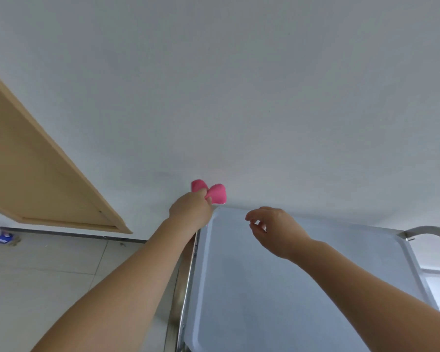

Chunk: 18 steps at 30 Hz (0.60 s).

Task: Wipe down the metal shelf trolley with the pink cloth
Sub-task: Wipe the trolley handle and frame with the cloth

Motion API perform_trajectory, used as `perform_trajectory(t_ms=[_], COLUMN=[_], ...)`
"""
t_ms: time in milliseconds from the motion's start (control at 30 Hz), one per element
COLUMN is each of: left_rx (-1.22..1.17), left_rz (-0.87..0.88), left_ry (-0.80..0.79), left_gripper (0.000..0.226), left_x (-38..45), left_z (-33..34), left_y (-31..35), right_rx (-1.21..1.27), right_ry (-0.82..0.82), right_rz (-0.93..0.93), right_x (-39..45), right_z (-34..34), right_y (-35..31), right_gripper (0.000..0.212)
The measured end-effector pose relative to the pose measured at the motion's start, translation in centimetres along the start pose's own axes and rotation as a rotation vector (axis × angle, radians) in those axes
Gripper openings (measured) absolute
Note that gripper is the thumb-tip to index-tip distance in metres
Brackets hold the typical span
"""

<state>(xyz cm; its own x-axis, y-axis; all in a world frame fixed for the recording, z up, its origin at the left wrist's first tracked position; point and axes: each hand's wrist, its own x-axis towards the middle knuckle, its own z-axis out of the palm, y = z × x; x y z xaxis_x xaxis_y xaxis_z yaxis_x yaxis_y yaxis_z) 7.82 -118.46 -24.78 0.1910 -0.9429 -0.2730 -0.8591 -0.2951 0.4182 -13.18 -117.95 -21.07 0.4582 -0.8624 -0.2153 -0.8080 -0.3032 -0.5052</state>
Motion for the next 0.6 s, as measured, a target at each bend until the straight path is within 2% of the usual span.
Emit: perform_trajectory(t_ms=[100, 233, 267, 333, 467, 600], left_rx=[-0.091, -0.339, -0.389, -0.470, -0.568, -0.592], left_rz=[0.086, 0.108, 0.120, 0.160, 0.215, 0.290], left_ry=[0.056, 0.051, 0.046, 0.025, -0.031, -0.142], left_gripper=[0.032, 0.035, 0.036, 0.038, 0.046, 0.047], left_x=[-4.0, -10.6, -12.3, -15.6, -21.1, -25.1], left_z=[-0.7, -0.2, 0.1, 1.2, 3.2, 4.1], left_y=[2.1, 6.7, 7.9, 10.3, 13.9, 16.0], right_rx=[0.046, 0.060, 0.126, 0.256, 0.369, 0.371], right_ry=[0.036, 0.066, 0.078, 0.123, 0.170, 0.130], right_rz=[-0.038, -0.050, -0.057, -0.072, -0.098, -0.193], right_x=[-1.7, -5.2, -6.2, -8.7, -14.2, -19.2], right_z=[-1.5, -3.5, -3.9, -4.6, -6.3, -9.5], right_y=[0.0, 1.2, 1.7, 2.5, 3.3, 3.5], right_gripper=[0.033, 0.053, 0.047, 0.015, 0.015, 0.028])
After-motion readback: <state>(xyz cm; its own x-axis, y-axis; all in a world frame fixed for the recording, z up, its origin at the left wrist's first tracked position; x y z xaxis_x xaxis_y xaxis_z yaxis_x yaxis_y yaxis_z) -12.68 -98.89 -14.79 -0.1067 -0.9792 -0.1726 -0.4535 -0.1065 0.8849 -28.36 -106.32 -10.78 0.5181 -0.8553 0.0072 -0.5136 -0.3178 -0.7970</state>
